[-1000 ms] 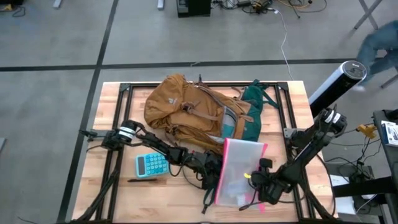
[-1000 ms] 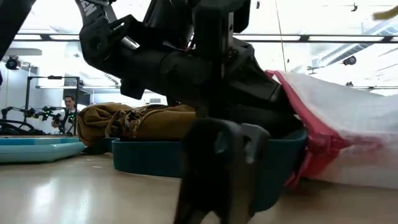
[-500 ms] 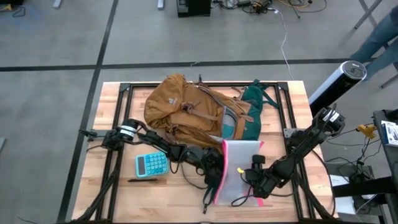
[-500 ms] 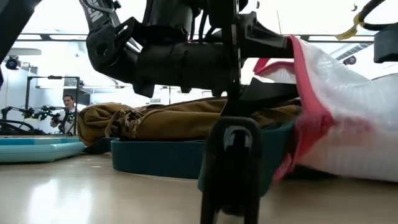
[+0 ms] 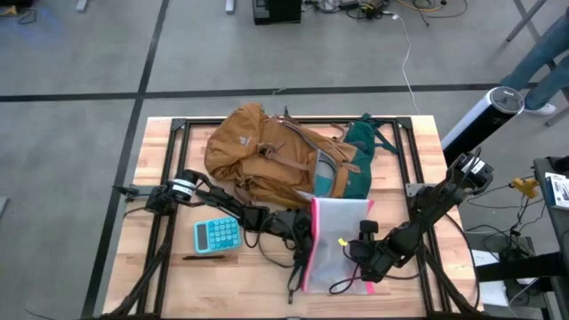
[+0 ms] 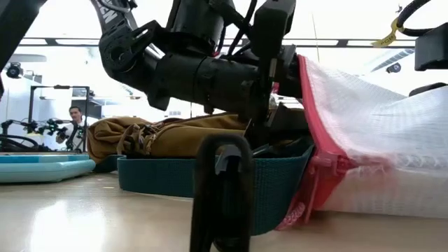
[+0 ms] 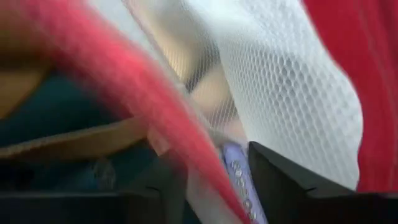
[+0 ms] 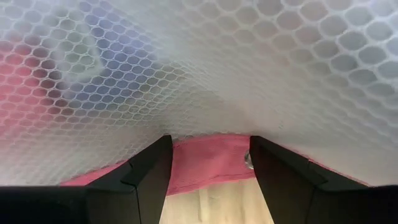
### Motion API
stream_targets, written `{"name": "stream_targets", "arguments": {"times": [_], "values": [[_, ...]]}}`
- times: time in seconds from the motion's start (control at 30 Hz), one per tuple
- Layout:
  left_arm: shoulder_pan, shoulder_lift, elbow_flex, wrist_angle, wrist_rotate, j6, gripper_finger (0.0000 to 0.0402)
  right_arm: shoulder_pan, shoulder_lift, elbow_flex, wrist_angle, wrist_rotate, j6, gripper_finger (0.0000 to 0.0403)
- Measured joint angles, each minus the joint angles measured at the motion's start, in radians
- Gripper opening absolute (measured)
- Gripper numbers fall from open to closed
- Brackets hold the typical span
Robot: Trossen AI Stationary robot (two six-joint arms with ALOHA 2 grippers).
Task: Unpack backpack
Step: Remove the earphones from the pink zip bag
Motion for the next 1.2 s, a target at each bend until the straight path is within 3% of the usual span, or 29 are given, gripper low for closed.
{"name": "stream_targets", "arguments": {"times": [0.1, 0.2, 0.3, 0.4, 0.6, 0.7, 1.0, 1.2], "values": [[0.003, -0.020, 0.009, -0.030, 0.020, -0.003, 0.0027, -0.003, -0.026, 0.051, -0.081, 0.000, -0.037, 0.0204], [0.003, -0.086, 0.009, -0.114, 0.024, -0.019, 0.0007, -0.003, -0.067, 0.127, -0.201, 0.005, -0.073, 0.0204], [0.003, -0.213, 0.012, -0.285, 0.024, 0.001, 0.0002, -0.003, -0.113, 0.204, -0.294, 0.035, -0.085, 0.0204], [0.001, -0.366, 0.044, -0.570, 0.002, 0.077, 0.0001, -0.003, -0.163, 0.266, -0.319, 0.105, -0.115, 0.0204], [-0.012, -0.570, 0.208, -1.093, -0.171, 0.181, 0.0001, -0.003, -0.229, 0.357, -0.315, 0.307, -0.181, 0.0204], [-0.021, -0.589, 0.273, -1.230, -0.232, 0.192, 0.0000, -0.008, -0.233, 0.369, -0.317, 0.364, -0.201, 0.0204], [-0.072, -0.581, 0.553, -1.601, -0.235, 0.203, 0.0000, -0.030, -0.224, 0.367, -0.300, 0.371, -0.199, 0.0204], [-0.079, -0.581, 0.656, -1.709, -0.251, 0.202, 0.0000, -0.030, -0.231, 0.402, -0.289, 0.400, -0.204, 0.0204]]}}
